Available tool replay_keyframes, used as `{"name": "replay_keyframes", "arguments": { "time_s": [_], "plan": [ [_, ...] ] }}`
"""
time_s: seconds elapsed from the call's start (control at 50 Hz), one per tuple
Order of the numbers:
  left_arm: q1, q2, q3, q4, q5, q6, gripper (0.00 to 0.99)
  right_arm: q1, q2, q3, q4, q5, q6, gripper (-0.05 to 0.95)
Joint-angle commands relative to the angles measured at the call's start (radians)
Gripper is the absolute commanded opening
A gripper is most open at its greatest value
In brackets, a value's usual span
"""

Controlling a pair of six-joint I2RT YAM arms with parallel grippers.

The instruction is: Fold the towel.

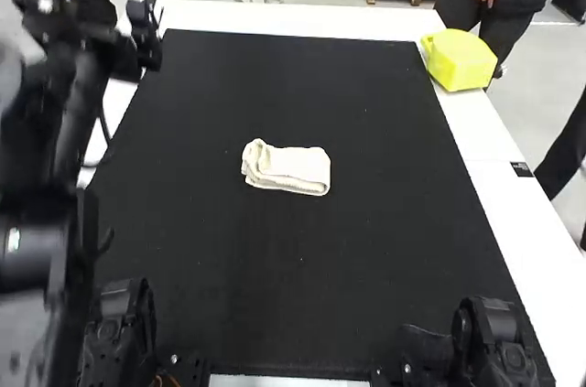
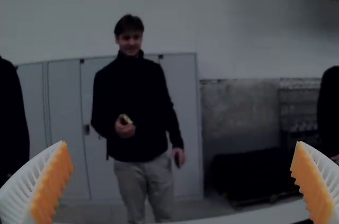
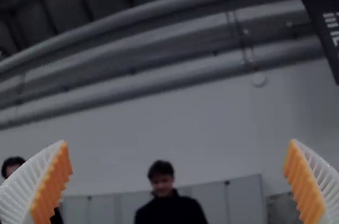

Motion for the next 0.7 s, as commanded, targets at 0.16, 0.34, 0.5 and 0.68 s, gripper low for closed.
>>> {"name": "replay_keyframes", "arguments": {
  "time_s": [0.16, 0.34, 0.5, 0.68],
  "plan": [
    [-0.002, -0.069, -0.071, -0.059, -0.056, 0.086, 0.966, 0.007, -0.001, -0.117, -0.158, 0.141, -0.304, 0.92],
    [-0.001, -0.069, -0.174, 0.043, -0.060, 0.245, 0.966, -0.001, -0.003, -0.392, 0.046, 0.308, -0.482, 0.92],
    [-0.001, -0.069, -0.295, 0.142, -0.145, 0.276, 0.966, -0.002, -0.003, -0.605, 0.296, 0.378, -0.580, 0.92],
    [-0.004, -0.069, -0.415, 0.124, -0.175, 0.345, 0.966, -0.002, -0.003, -0.802, 0.474, 0.405, -0.577, 0.92]
  ]
}}
